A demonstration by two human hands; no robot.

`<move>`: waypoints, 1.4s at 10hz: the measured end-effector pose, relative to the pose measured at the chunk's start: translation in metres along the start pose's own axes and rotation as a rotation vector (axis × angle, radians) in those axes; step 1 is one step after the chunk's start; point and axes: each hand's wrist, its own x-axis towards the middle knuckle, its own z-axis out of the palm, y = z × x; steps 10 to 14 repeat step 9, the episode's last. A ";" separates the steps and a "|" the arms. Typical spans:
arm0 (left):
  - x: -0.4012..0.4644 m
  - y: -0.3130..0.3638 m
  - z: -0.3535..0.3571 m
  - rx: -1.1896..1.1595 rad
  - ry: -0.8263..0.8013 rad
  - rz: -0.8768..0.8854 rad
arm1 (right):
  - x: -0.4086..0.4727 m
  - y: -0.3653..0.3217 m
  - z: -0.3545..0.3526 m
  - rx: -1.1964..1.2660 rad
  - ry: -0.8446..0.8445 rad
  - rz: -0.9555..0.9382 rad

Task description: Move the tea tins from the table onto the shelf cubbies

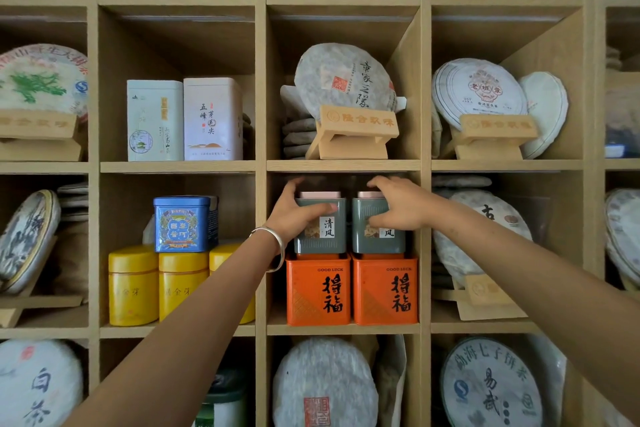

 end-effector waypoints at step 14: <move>-0.071 0.027 -0.021 0.629 0.052 0.197 | -0.064 -0.039 -0.006 -0.007 0.124 -0.124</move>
